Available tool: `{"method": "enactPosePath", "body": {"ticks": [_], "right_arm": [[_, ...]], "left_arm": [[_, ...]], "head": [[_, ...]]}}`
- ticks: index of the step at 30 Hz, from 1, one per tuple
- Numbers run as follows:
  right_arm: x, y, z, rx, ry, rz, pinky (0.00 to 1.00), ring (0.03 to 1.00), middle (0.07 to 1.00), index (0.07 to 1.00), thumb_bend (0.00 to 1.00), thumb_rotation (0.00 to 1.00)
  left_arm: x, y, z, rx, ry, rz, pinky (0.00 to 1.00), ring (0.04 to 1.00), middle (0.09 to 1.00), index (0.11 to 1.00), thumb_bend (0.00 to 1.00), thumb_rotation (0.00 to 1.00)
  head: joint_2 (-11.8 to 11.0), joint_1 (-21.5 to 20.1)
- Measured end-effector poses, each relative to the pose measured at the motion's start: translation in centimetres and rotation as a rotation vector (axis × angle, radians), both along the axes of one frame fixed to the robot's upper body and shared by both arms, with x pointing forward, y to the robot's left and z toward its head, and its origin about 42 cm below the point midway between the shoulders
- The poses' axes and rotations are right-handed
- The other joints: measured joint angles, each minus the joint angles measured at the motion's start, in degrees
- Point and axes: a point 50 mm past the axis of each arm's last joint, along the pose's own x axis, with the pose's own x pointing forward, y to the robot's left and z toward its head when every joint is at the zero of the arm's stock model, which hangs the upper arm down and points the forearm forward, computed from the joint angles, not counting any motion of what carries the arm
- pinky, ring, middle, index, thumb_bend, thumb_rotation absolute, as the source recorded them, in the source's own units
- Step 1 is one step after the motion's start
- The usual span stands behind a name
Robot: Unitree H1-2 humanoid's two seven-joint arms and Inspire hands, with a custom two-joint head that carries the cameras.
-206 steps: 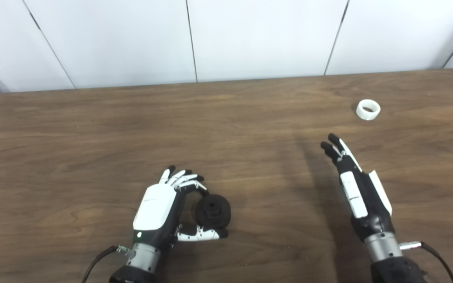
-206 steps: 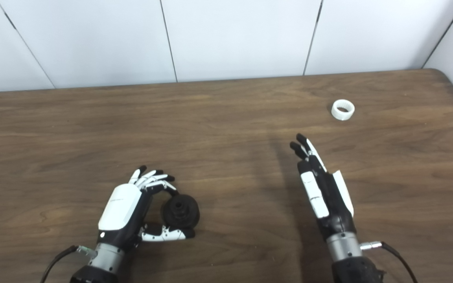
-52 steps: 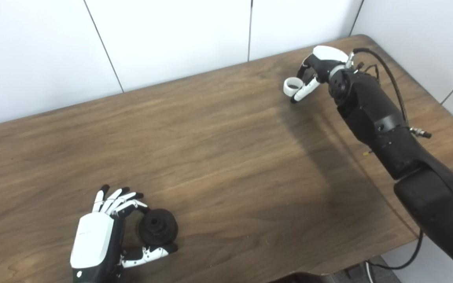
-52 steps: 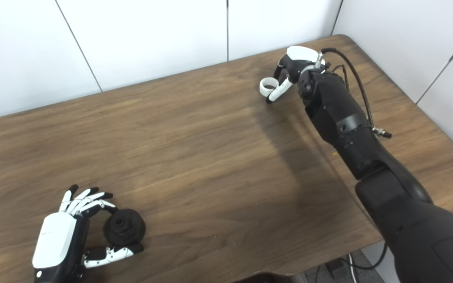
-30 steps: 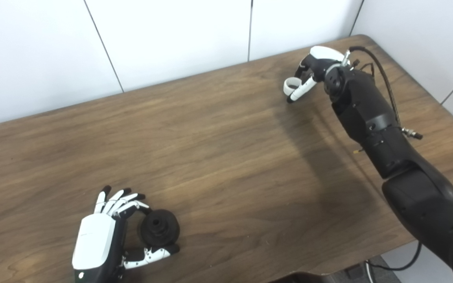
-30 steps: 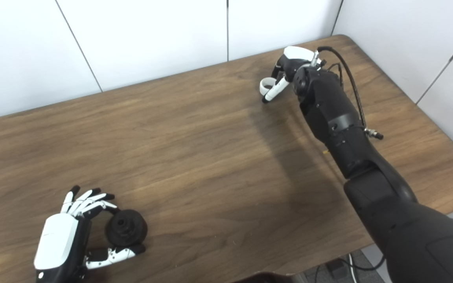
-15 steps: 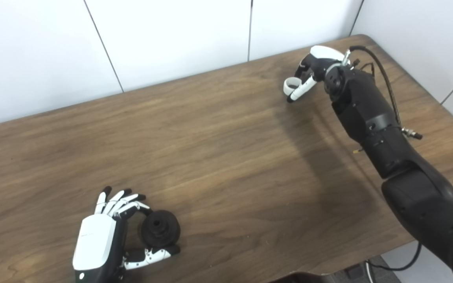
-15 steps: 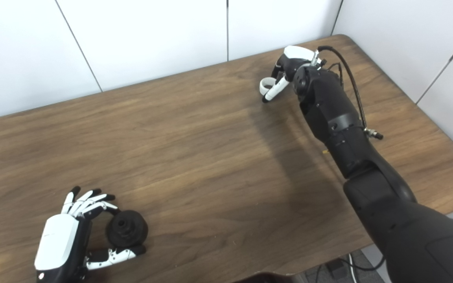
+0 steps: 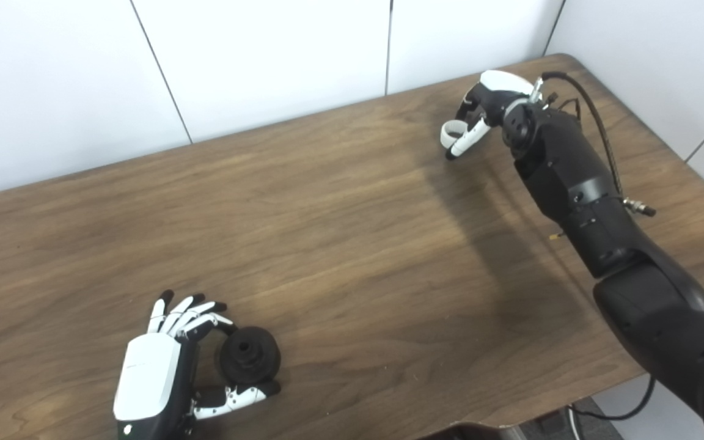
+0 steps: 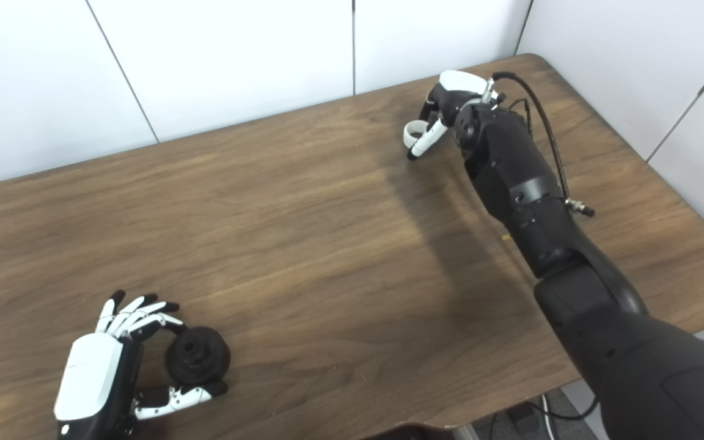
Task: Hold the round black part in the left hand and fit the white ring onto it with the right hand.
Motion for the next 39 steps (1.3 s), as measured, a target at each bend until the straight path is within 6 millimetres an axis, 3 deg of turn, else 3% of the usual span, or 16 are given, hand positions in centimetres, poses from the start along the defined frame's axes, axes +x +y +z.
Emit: {"method": "enactPosePath", "body": {"ticks": [6, 8, 11, 28, 34, 39], "right_arm": [[0.0, 0.0, 0.0, 0.006, -0.011, -0.002, 0.91, 0.927, 0.831, 0.607, 0.73, 0.23], [0.0, -0.1, 0.1, 0.019, -0.022, -0.006, 0.91, 0.936, 0.836, 0.515, 0.57, 0.16], [0.0, -0.4, 0.3, 0.045, -0.06, -0.019, 0.9, 0.941, 0.852, 0.49, 0.53, 0.14], [0.1, 0.1, 0.0, 0.059, -0.098, 0.009, 0.8, 0.891, 0.826, 0.486, 0.52, 0.13], [-0.5, -0.1, 0.1, 0.039, -0.103, 0.022, 0.87, 0.947, 0.851, 0.487, 0.52, 0.13], [-1.5, 2.0, 1.2, 0.001, -0.102, 0.167, 0.88, 0.965, 0.843, 0.488, 0.52, 0.13]], "left_arm": [[0.0, -0.1, 0.0, -0.002, 0.005, 0.007, 1.0, 0.868, 0.763, 0.484, 0.52, 0.05], [0.0, -0.1, 0.0, -0.002, 0.004, 0.006, 1.0, 0.866, 0.763, 0.484, 0.52, 0.05], [0.0, -0.1, 0.0, -0.002, 0.005, 0.007, 1.0, 0.87, 0.764, 0.484, 0.52, 0.05], [-0.1, -0.2, 0.0, -0.004, 0.007, 0.007, 1.0, 0.868, 0.765, 0.484, 0.52, 0.05], [-0.1, -0.5, 0.0, -0.003, 0.008, 0.015, 1.0, 0.871, 0.764, 0.484, 0.52, 0.05], [-0.2, -0.8, 0.1, 0.002, 0.005, 0.011, 1.0, 0.87, 0.762, 0.484, 0.52, 0.05]], "head": [[0.09, 0.09], [0.09, 0.17], [0.09, 0.18], [0.09, 0.18], [0.17, 1.4], [0.35, 2.37]]}}
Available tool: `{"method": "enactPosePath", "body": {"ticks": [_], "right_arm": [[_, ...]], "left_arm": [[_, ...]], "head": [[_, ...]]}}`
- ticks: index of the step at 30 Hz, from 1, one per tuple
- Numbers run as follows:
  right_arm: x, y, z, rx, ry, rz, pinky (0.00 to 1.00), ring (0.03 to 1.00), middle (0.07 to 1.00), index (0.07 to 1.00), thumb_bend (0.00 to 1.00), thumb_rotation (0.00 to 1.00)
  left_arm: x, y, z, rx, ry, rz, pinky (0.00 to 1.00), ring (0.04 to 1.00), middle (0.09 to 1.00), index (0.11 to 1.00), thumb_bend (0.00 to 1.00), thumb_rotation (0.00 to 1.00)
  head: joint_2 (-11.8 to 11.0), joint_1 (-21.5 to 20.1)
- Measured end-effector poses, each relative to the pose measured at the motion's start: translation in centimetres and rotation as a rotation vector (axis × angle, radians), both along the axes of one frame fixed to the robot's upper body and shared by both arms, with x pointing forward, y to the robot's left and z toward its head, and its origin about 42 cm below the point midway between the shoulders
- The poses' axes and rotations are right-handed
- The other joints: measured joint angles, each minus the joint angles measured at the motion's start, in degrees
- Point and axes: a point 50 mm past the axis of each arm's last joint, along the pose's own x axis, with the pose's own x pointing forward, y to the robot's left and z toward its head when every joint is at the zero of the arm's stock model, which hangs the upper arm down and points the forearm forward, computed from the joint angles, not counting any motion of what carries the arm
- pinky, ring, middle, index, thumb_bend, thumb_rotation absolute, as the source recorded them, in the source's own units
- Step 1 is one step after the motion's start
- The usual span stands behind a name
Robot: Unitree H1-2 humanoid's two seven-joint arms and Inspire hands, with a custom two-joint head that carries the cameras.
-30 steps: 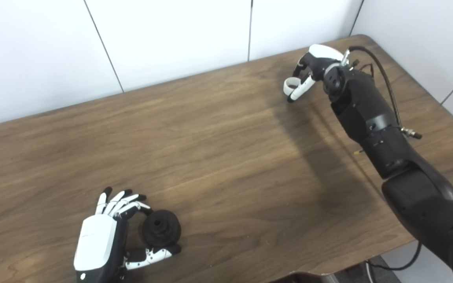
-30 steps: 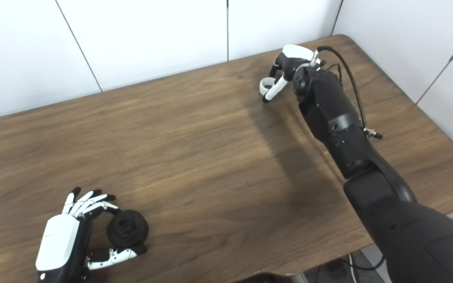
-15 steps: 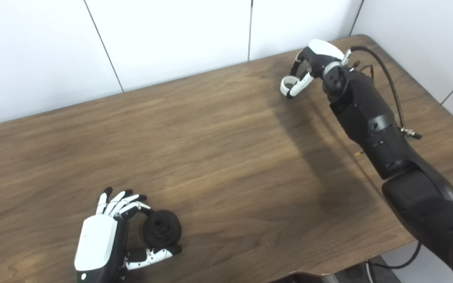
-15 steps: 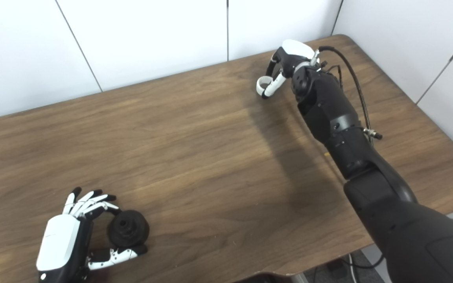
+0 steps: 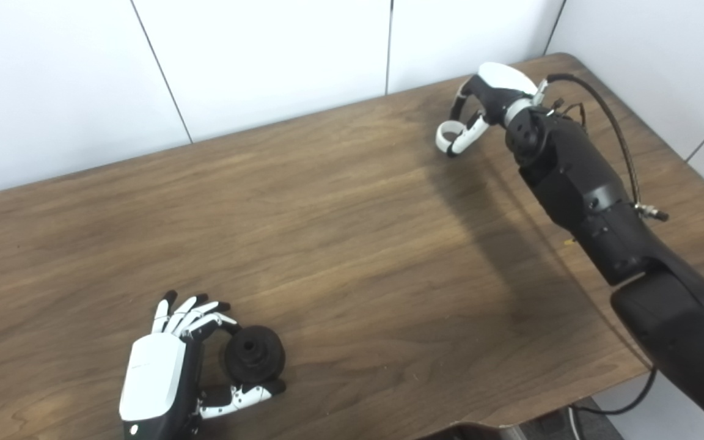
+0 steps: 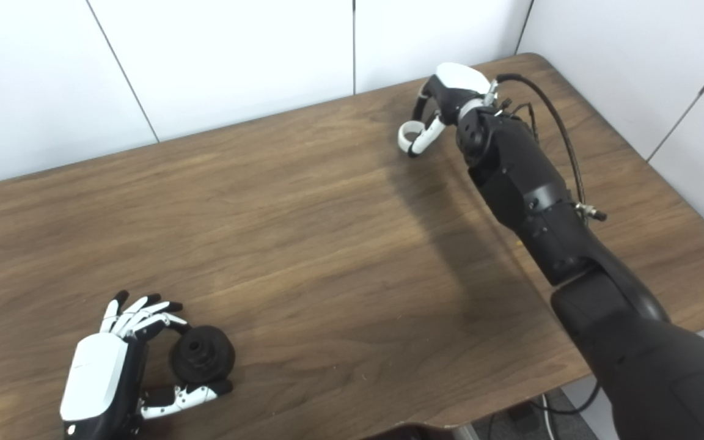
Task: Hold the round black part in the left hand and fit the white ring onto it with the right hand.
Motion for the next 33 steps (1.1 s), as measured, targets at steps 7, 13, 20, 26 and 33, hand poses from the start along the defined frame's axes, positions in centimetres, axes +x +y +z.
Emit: {"method": "enactPosePath", "body": {"ticks": [7, 13, 20, 26, 33], "right_arm": [[-1.6, 4.3, 3.3, -0.003, -0.038, 0.191, 0.87, 0.969, 0.832, 0.486, 0.52, 0.13], [-3.5, 7.4, 5.1, 0.003, -0.03, 0.319, 0.84, 0.954, 0.819, 0.485, 0.52, 0.13], [-7.0, 10.2, 6.0, -0.004, 0.017, 0.472, 0.89, 0.964, 0.826, 0.485, 0.52, 0.13], [-10.0, 12.8, 5.9, 0.026, 0.042, 0.594, 0.87, 0.967, 0.833, 0.484, 0.52, 0.13], [-12.6, 15.0, 4.5, 0.037, 0.069, 0.739, 0.99, 0.953, 0.825, 0.483, 0.52, 0.13]], "left_arm": [[-0.1, -0.7, 0.1, 0.006, -0.001, -0.004, 1.0, 0.872, 0.764, 0.485, 0.52, 0.05], [-0.2, -1.9, 0.2, 0.012, 0.012, 0.002, 1.0, 0.87, 0.769, 0.485, 0.52, 0.05], [-0.3, -3.3, 0.6, 0.026, 0.023, 0.014, 1.0, 0.872, 0.771, 0.485, 0.52, 0.05], [-0.3, -4.7, 0.9, 0.032, 0.032, 0.013, 1.0, 0.871, 0.77, 0.484, 0.52, 0.05], [-0.2, -5.7, 1.1, 0.046, 0.03, 0.014, 1.0, 0.876, 0.771, 0.484, 0.52, 0.05]], "head": [[0.26, 3.25], [0.97, 9.13], [2.02, 13.62], [3.25, 15.73], [3.95, 16.7]]}}
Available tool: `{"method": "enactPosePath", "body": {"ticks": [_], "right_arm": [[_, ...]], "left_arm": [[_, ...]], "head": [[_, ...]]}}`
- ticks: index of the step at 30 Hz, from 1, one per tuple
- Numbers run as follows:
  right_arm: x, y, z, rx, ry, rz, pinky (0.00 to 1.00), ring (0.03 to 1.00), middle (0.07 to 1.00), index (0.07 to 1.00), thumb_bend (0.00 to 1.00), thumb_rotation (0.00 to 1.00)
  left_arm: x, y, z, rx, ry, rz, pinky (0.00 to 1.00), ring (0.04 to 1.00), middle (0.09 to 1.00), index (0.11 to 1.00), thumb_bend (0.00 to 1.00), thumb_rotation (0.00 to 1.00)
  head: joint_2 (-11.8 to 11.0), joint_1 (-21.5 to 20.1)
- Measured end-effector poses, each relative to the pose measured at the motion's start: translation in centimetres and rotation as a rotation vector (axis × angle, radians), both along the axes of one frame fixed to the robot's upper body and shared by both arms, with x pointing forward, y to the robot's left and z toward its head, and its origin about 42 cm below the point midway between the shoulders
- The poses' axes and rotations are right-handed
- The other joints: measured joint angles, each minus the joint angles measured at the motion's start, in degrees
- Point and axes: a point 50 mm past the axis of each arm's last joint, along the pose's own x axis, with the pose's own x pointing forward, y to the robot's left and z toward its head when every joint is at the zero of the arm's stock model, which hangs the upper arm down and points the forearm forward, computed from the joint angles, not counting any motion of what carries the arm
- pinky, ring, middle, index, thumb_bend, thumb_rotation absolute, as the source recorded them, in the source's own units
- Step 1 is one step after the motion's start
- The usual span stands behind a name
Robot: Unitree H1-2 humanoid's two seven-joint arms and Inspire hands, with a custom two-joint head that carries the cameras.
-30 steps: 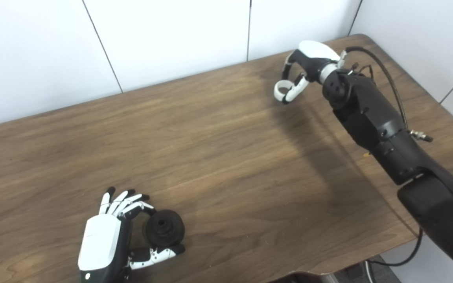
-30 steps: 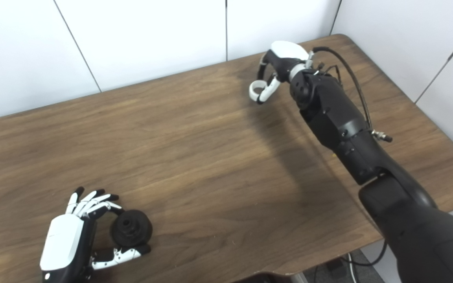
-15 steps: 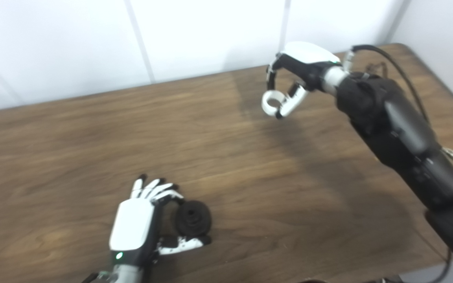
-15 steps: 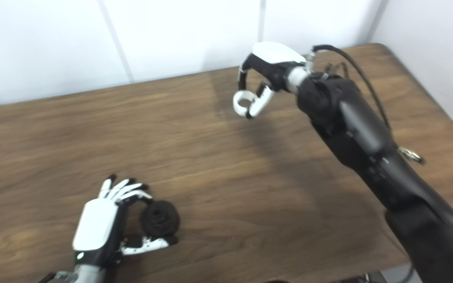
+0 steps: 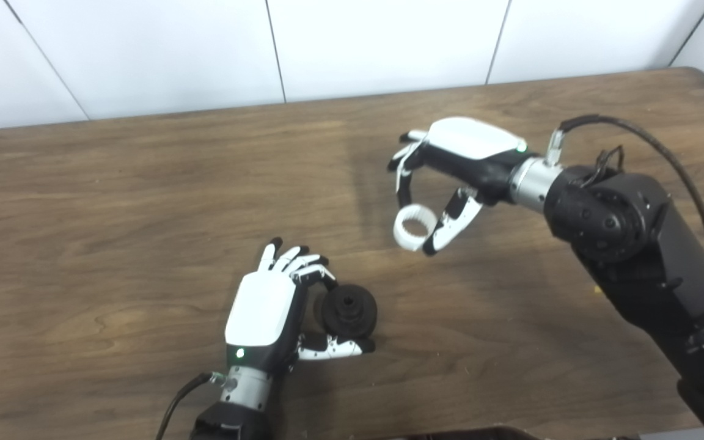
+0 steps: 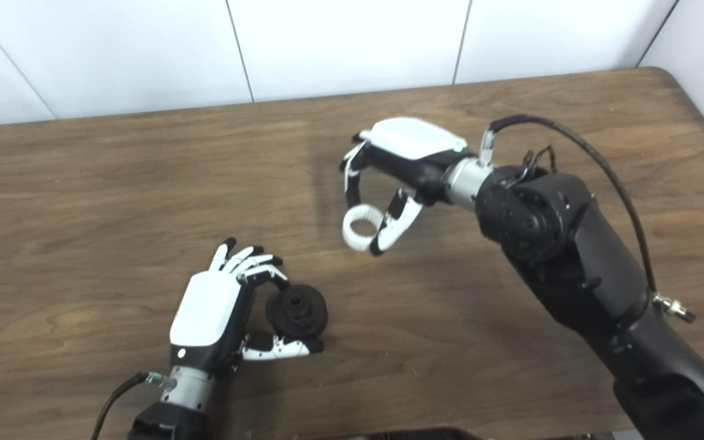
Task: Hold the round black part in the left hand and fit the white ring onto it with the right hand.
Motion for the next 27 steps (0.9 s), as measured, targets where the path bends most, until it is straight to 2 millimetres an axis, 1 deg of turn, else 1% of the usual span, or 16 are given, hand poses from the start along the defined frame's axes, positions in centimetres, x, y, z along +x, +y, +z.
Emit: {"method": "enactPosePath", "body": {"ticks": [5, 9, 17, 27], "right_arm": [[-1.3, 1.0, -0.2, 0.002, -0.034, 0.06, 1.0, 0.966, 0.843, 0.484, 0.52, 0.13], [-1.8, 1.9, -0.6, 0.008, -0.033, 0.104, 1.0, 0.956, 0.839, 0.483, 0.52, 0.13], [-3.0, 3.5, 0.0, 0.055, -0.055, 0.179, 1.0, 0.969, 0.843, 0.483, 0.52, 0.13], [-3.6, 4.2, 0.1, 0.053, -0.057, 0.218, 0.98, 0.972, 0.844, 0.483, 0.52, 0.13]], "left_arm": [[0.2, -0.7, 0.2, 0.002, -0.003, -0.012, 1.0, 0.871, 0.767, 0.484, 0.52, 0.05], [0.2, -0.9, 0.2, 0.002, -0.004, -0.016, 1.0, 0.873, 0.768, 0.483, 0.52, 0.05], [0.5, -1.4, 0.3, 0.011, -0.003, -0.004, 1.0, 0.877, 0.768, 0.483, 0.52, 0.05], [0.5, -1.6, 0.4, 0.009, 0.0, -0.004, 1.0, 0.869, 0.76, 0.483, 0.52, 0.05]], "head": [[0.88, 0.53], [1.23, 0.79], [2.2, 1.41], [2.81, 1.93]]}}
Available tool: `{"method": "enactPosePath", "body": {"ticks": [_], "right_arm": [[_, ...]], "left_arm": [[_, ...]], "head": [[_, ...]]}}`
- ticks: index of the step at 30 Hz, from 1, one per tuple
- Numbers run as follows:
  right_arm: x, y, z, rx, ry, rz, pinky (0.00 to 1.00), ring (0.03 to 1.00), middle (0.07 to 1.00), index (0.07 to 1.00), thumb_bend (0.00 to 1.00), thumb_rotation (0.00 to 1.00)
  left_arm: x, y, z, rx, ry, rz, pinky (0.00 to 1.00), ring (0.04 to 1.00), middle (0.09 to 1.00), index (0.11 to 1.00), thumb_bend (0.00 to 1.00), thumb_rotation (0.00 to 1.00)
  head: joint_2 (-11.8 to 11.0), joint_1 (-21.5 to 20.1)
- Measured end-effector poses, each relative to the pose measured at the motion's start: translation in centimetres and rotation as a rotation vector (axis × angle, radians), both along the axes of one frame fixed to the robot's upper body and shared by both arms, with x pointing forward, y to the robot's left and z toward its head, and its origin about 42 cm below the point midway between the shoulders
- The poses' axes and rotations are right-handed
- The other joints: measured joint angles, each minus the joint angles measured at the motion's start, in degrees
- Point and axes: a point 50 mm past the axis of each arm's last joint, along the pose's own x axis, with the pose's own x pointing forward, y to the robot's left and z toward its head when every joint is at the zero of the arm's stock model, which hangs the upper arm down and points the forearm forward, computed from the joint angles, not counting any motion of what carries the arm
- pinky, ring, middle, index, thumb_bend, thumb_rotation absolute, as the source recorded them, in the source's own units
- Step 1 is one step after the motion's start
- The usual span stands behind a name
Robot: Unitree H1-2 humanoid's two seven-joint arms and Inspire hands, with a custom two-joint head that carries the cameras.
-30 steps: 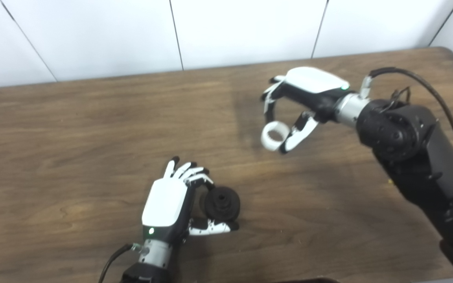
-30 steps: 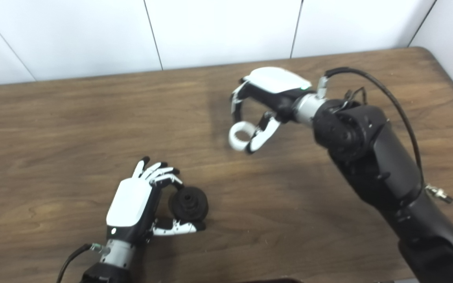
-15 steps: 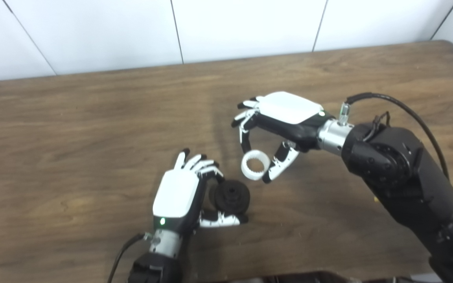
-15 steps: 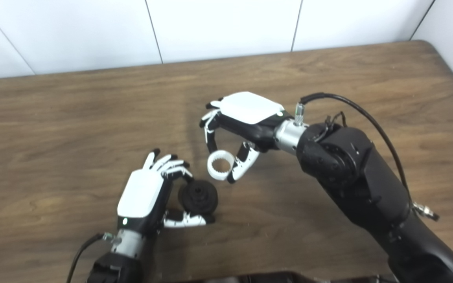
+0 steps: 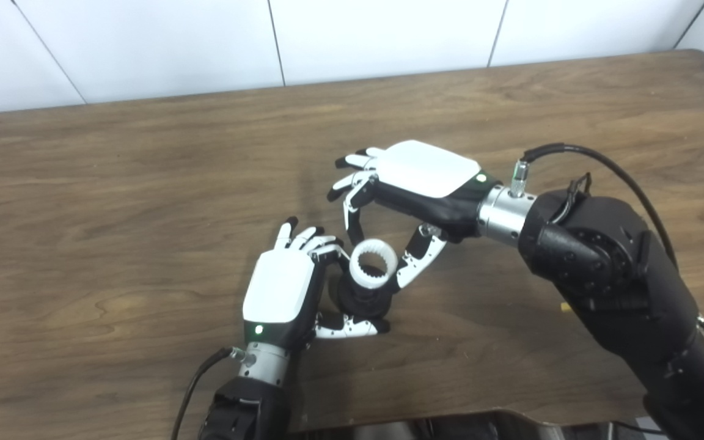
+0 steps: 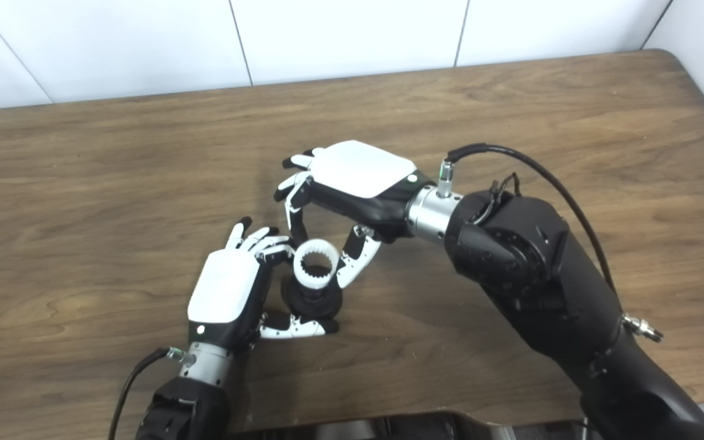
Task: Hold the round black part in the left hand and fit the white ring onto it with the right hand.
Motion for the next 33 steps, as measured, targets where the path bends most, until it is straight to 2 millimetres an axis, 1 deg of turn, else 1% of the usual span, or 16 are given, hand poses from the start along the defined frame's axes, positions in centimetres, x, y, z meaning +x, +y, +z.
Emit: {"method": "enactPosePath", "body": {"ticks": [11, 18, 22, 33], "right_arm": [[-0.2, 0.2, -0.4, -0.033, 0.004, 0.024, 0.97, 0.966, 0.842, 0.483, 0.52, 0.13], [0.1, 0.2, -1.1, -0.051, 0.022, 0.028, 0.96, 0.961, 0.841, 0.483, 0.52, 0.13], [0.0, 0.1, -1.4, -0.056, 0.024, 0.031, 0.99, 0.968, 0.838, 0.483, 0.52, 0.13], [0.4, 0.0, -1.7, -0.074, 0.013, 0.026, 1.0, 0.981, 0.845, 0.484, 0.52, 0.13]], "left_arm": [[0.2, -0.2, 0.1, 0.003, 0.008, -0.007, 1.0, 0.871, 0.766, 0.484, 0.52, 0.06], [0.2, -0.3, 0.2, 0.004, 0.009, -0.007, 1.0, 0.871, 0.765, 0.483, 0.52, 0.05], [0.2, -0.3, 0.2, 0.004, 0.01, -0.007, 1.0, 0.873, 0.767, 0.483, 0.52, 0.05], [0.3, -0.5, 0.2, 0.004, 0.013, -0.006, 1.0, 0.872, 0.765, 0.483, 0.52, 0.06]], "head": [[0.26, 0.0], [0.35, 0.09], [0.44, -0.09], [0.35, -0.09]]}}
